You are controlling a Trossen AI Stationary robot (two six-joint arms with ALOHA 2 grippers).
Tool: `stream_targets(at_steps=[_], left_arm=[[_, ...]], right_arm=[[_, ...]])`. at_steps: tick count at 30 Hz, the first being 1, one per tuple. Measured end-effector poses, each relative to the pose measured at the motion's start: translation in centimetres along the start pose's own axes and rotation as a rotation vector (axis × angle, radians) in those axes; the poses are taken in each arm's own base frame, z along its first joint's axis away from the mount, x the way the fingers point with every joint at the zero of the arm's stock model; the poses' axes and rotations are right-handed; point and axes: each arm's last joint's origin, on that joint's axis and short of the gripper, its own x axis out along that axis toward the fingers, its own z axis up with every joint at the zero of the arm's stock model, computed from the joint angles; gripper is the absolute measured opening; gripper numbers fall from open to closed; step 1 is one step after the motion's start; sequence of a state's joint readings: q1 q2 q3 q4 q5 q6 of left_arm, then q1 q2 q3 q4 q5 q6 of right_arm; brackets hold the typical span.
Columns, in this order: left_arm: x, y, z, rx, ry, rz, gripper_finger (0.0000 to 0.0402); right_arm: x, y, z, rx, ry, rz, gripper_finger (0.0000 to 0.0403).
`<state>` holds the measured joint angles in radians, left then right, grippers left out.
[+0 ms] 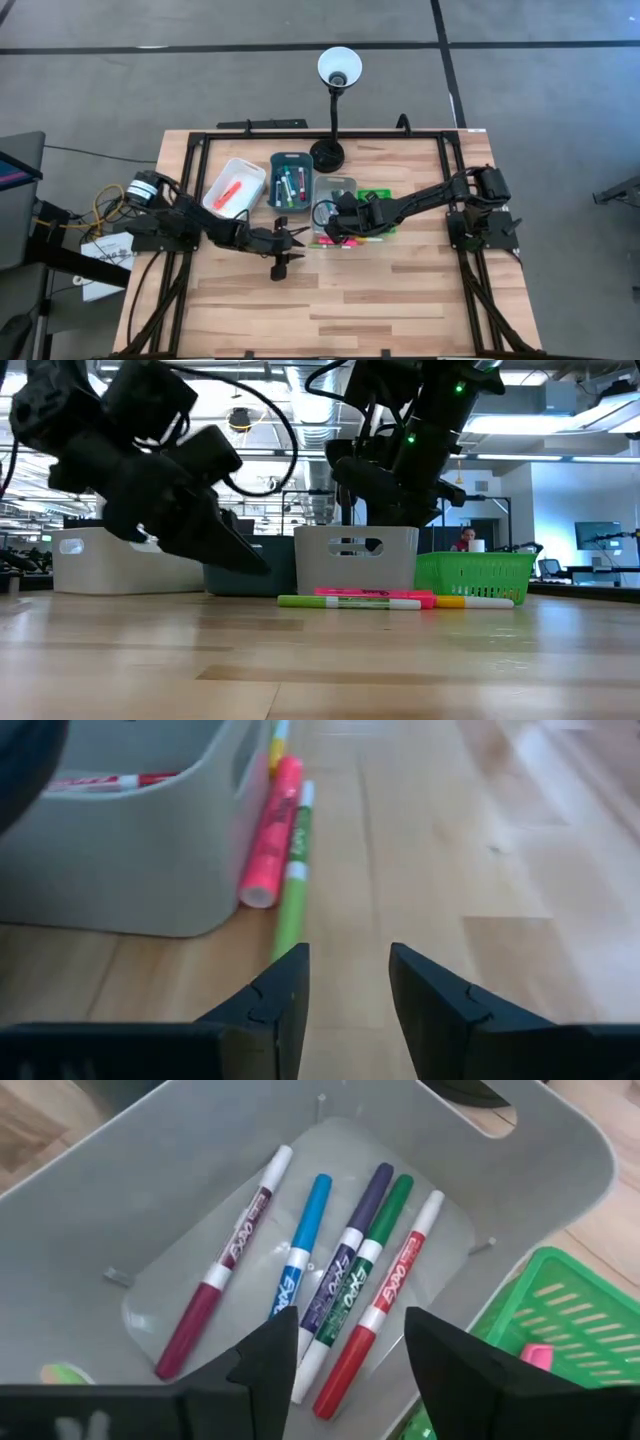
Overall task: Pick & Place Markers
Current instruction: Put the small green marker pen into the gray bin
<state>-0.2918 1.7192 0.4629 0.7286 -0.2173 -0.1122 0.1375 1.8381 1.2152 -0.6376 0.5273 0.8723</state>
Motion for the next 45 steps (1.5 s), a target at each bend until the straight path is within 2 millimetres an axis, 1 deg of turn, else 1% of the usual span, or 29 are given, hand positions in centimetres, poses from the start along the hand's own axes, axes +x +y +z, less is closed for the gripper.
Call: stream_targets(at_steps=[8,15,20,23,28,30,33,37,41,45], left_arm=[[1.5,1.3,-0.9,-0.030,-0.025,0.045,0.0136],[3.4,0.9,-1.4,-0.022,0.008,0.024,0.0136],[4.1,0.8,-1.4,-0.022,0.004,0.029,0.0132],[4.2,0.8,-1.5,-0.021,0.006,0.035,0.0105],[4.2,0.8,-1.6,-0.025,0.013,0.032,0.0030],[4.2,0.8,-1.6,-0.026,0.013,0.031,0.0028],[4.1,0.7,-1.5,-0.031,0.014,0.012,0.0030],[3.5,0.0,-0.9,-0.019,0.012,-0.032,0.0037],[2.0,-0.9,1.4,-0.012,-0.080,-0.071,0.0031],[-0.1,-1.5,3.2,-0.003,-0.123,-0.095,0.0034]], right_arm=[[0.0,0.2,0.1,0.010,-0.007,0.018,0.0182],[0.0,0.2,0.1,0.010,-0.006,0.020,0.0176],[0.0,0.2,0.1,0.011,-0.004,0.022,0.0176],[0.0,0.2,0.1,-0.001,0.012,0.038,0.0174],[-0.3,0.4,-0.1,-0.076,0.011,0.046,0.0172],[-1.0,0.6,-0.1,-0.131,0.015,0.048,0.0173],[-2.8,0.9,0.2,-0.155,-0.015,0.060,0.0174],[-5.2,1.7,0.0,-0.198,-0.062,0.110,0.0169],[-7.7,2.5,-0.8,-0.281,-0.102,0.182,0.0164],[-9.4,3.6,-2.0,-0.368,-0.151,0.261,0.0160]])
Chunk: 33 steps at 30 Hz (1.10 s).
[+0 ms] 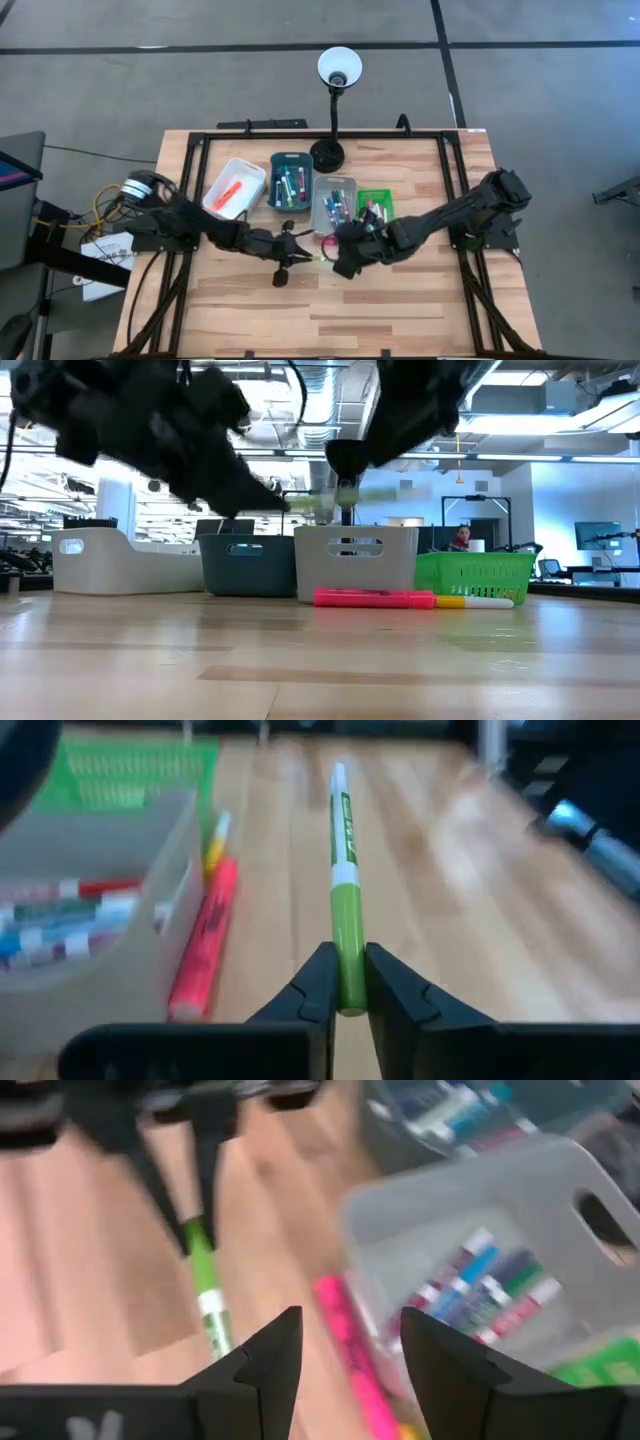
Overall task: Pick & Place Markers
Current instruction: Put the small green marker pen into the gray bin
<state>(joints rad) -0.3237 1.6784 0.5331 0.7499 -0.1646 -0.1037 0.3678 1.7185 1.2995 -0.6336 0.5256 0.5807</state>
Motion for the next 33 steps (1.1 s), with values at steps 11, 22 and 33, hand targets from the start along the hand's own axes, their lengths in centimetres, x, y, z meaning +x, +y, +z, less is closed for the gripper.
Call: stream_targets(at_steps=[11,22,33], left_arm=[[-4.1,-1.1,3.9,0.057,-0.092,-0.027,0.0036],[-5.1,-1.7,4.8,0.076,-0.140,-0.037,0.0038],[-5.1,-1.6,4.8,0.075,-0.137,-0.005,0.0046]], right_arm=[[-1.9,3.8,0.7,-0.241,-0.210,0.242,0.0158],[-1.0,2.8,1.4,-0.214,-0.201,0.213,0.0149],[-0.9,2.7,1.5,-0.214,-0.189,0.242,0.0053]])
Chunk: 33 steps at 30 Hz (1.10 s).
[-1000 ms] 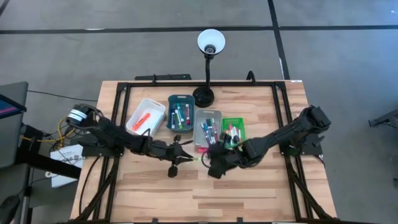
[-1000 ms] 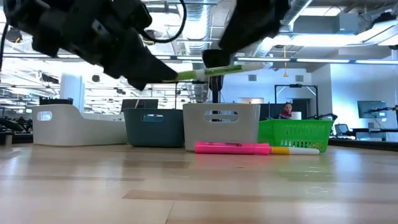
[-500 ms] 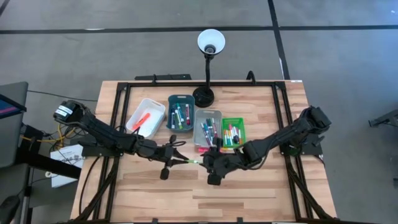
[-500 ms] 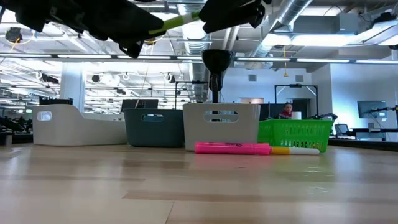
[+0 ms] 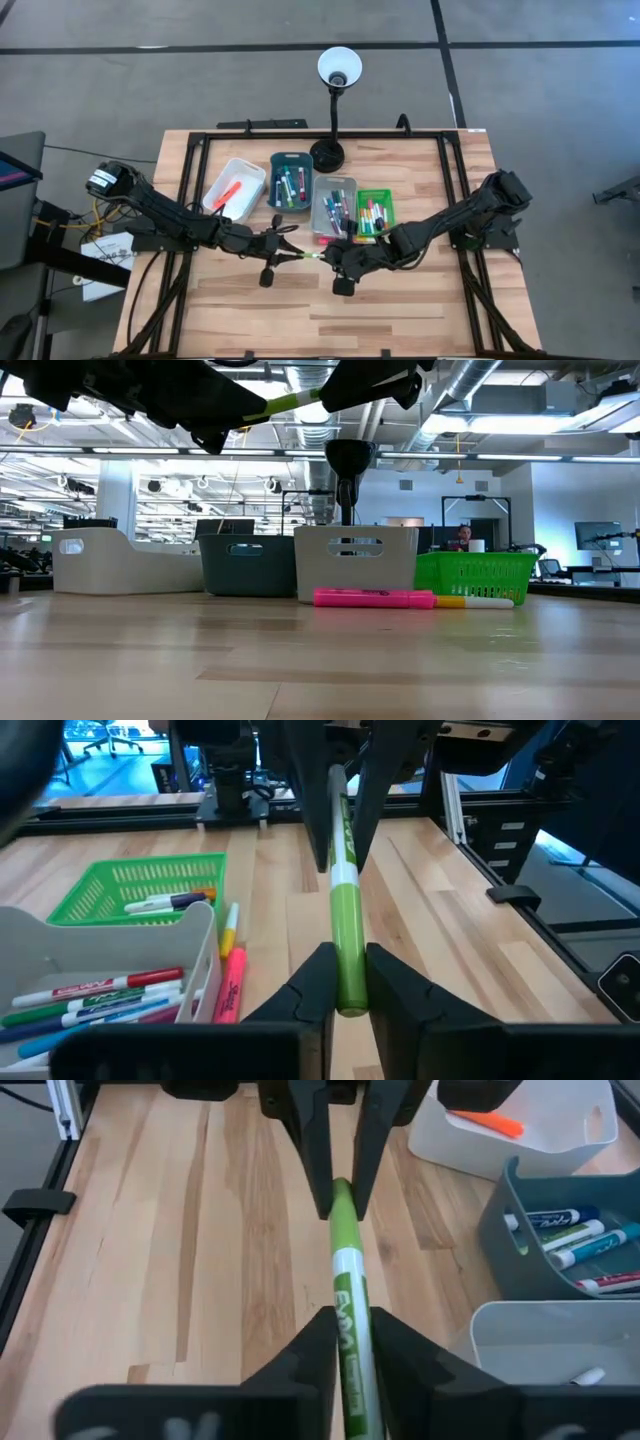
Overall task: Pick & Place Markers
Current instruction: Put the small green marker pen into the gray bin
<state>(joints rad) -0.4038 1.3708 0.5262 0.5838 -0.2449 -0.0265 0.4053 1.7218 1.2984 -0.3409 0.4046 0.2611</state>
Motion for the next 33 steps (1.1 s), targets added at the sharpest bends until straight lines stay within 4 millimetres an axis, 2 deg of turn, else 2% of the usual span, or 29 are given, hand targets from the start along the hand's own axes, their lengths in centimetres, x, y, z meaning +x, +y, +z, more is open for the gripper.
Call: stream_targets(at_steps=[4,14,18,25,29,33], left_arm=[[0.0,0.1,0.0,0.001,0.003,0.015,0.0047],[0.0,0.1,0.0,0.000,0.002,0.025,0.0070],[0.0,0.4,0.0,-0.001,-0.001,0.078,0.0078],[0.0,0.7,0.0,0.015,0.001,0.176,0.0082],[0.0,0.7,0.0,0.023,0.005,0.184,0.0082],[0.0,0.7,0.0,0.023,0.005,0.184,0.0082]], right_arm=[[0.1,-0.2,0.0,0.003,0.006,0.007,0.0025],[0.2,-0.4,0.1,0.060,0.005,-0.001,0.0041],[0.3,-0.7,0.1,0.068,0.006,-0.009,0.0026],[0.4,-1.2,-0.6,0.147,0.083,-0.042,0.0030],[0.4,-2.2,-1.6,0.246,0.170,-0.142,0.0040],[0.5,-4.1,-2.2,0.372,0.213,-0.302,0.0027]])
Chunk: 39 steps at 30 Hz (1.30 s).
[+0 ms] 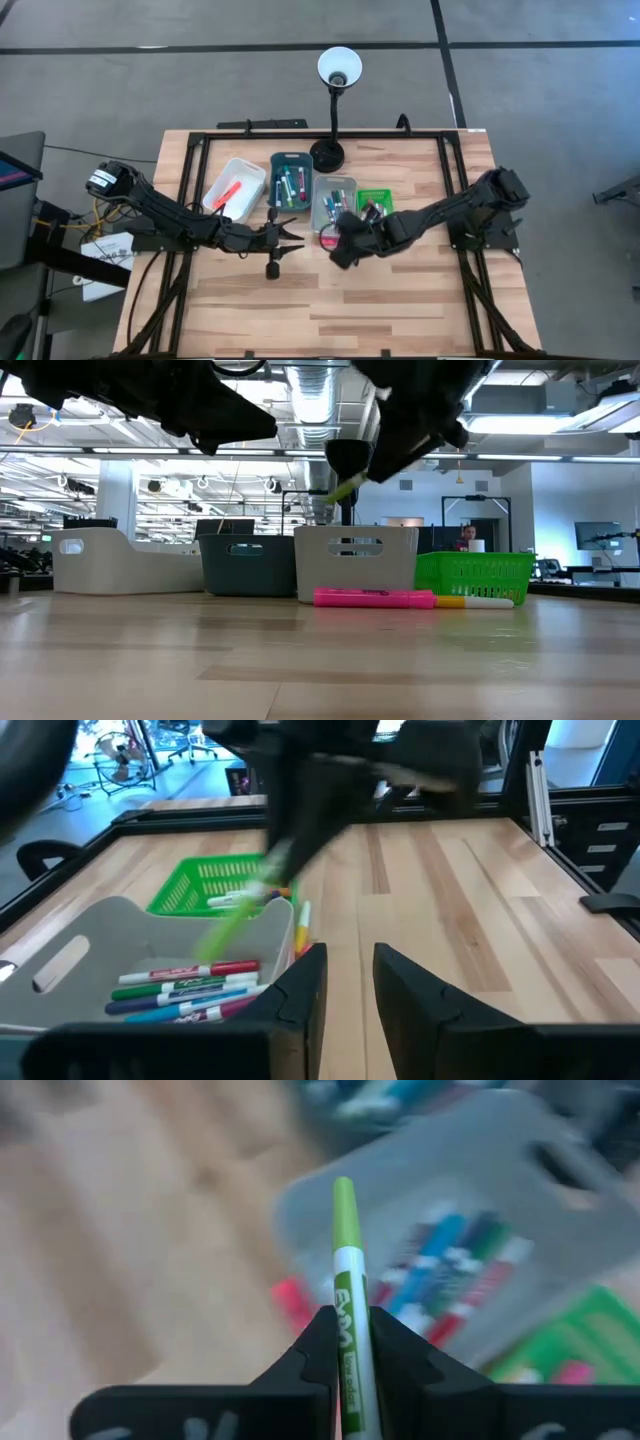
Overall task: Pick & Place Markers
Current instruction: Put the small green marker pen into the gray bin, then put the large pink highlighter pen into the white bin
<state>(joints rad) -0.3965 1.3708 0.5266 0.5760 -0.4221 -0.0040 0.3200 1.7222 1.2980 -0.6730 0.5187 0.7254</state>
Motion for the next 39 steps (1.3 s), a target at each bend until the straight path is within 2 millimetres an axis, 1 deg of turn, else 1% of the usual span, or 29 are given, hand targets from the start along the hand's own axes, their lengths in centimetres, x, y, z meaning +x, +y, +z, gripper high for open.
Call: stream_targets(at_steps=[4,8,13,17,24,32,36,39], left_arm=[[0.0,0.0,0.0,0.000,0.000,0.000,0.0082],[0.0,0.0,0.0,0.000,0.000,0.000,0.0082],[0.0,0.0,0.0,0.000,0.000,0.000,0.0082],[0.0,0.0,0.0,0.000,0.000,0.000,0.0082],[0.0,0.0,0.0,0.000,0.000,0.000,0.0082],[0.0,0.0,0.0,-0.001,0.000,0.000,0.0082],[0.0,0.0,0.0,-0.001,0.000,0.000,0.0082],[0.0,0.0,0.0,-0.001,0.000,0.000,0.0082]], right_arm=[[0.9,-1.9,0.6,0.157,-0.017,-0.134,0.0027],[2.5,-3.6,0.5,0.274,-0.011,-0.183,0.0041],[4.8,-5.0,-0.4,0.329,-0.029,-0.180,0.0034],[5.5,-5.8,-0.4,0.334,-0.014,-0.179,0.0032],[5.6,-5.8,-0.3,0.335,-0.011,-0.172,0.0069],[5.6,-5.8,-0.4,0.332,-0.005,-0.169,0.0070],[5.5,-5.6,-0.5,0.269,0.003,-0.162,0.0071],[5.2,-5.1,-0.8,0.204,0.010,-0.145,0.0072]])
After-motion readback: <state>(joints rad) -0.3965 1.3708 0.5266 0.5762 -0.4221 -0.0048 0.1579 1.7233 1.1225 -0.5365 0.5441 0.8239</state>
